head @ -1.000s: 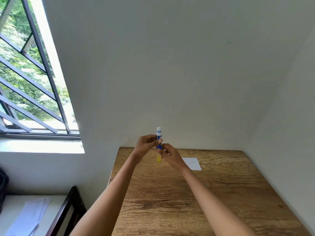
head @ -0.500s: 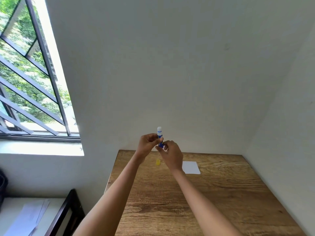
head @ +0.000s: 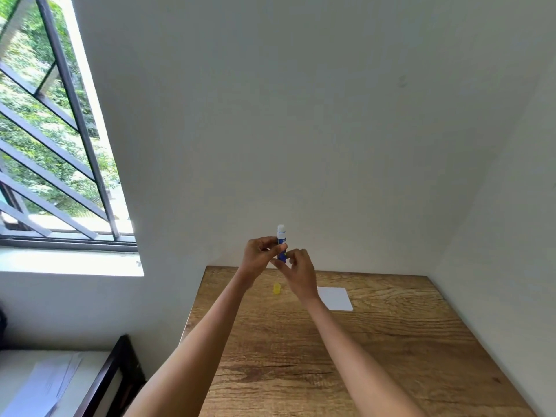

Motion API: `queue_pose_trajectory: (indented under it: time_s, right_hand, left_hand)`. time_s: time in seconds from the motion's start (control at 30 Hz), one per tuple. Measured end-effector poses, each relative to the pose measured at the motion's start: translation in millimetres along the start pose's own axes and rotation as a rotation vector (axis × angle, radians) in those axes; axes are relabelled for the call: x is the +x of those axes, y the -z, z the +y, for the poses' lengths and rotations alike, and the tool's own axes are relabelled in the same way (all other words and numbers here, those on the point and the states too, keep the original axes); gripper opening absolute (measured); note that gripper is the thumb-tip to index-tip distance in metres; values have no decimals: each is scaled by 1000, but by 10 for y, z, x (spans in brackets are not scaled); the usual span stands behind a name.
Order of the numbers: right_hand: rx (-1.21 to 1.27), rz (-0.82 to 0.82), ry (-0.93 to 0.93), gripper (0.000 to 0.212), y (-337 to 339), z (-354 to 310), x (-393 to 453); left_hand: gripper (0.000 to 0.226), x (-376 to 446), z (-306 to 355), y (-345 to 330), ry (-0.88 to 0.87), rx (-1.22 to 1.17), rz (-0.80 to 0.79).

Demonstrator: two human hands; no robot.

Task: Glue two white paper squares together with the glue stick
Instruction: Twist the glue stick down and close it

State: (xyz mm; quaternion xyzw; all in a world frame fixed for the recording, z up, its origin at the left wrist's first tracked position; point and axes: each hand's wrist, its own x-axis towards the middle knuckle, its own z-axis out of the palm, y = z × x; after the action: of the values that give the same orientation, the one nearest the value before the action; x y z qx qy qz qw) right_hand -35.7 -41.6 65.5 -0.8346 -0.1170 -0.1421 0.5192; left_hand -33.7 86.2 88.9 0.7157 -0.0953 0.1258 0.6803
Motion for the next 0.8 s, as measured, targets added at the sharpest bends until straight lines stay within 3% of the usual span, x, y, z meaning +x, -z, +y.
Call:
queue_pose_trajectory:
  time_s: [0.1, 0.17, 0.27, 0.33, 0.4, 0.53, 0.6, 0.7, 0.8]
  right_hand:
    - [136, -288, -33, 20, 57, -14, 25]
    - [137, -332, -21, 18, 89, 1, 52]
    - [125, -55, 12, 6, 28, -1, 13]
    - [131, 120, 2, 21, -64, -2, -24]
    - [182, 164, -30, 30, -118, -20, -24]
    - [179, -198, -24, 9, 12, -6, 60]
    - [142, -309, -7, 9, 92, 35, 101]
    - [13, -61, 91, 10, 93, 66, 92]
    - [93, 193, 57, 24, -2, 49, 15]
  left_hand:
    - [17, -9, -20, 40, 15, 20, 12]
    - [19, -22, -8, 36, 10, 11, 29]
    - [19, -21, 58, -28, -24, 42, 33]
    - [18, 2, 80, -71, -21, 79, 28]
    - [16, 10, 83, -89, -17, 105, 25]
    - [11, 17, 51, -28, -27, 125, 36]
    - [10, 15, 47, -13, -29, 125, 26]
    - [10, 6, 79, -76, -38, 106, 33]
    - [12, 28, 131, -158, -44, 122, 17]
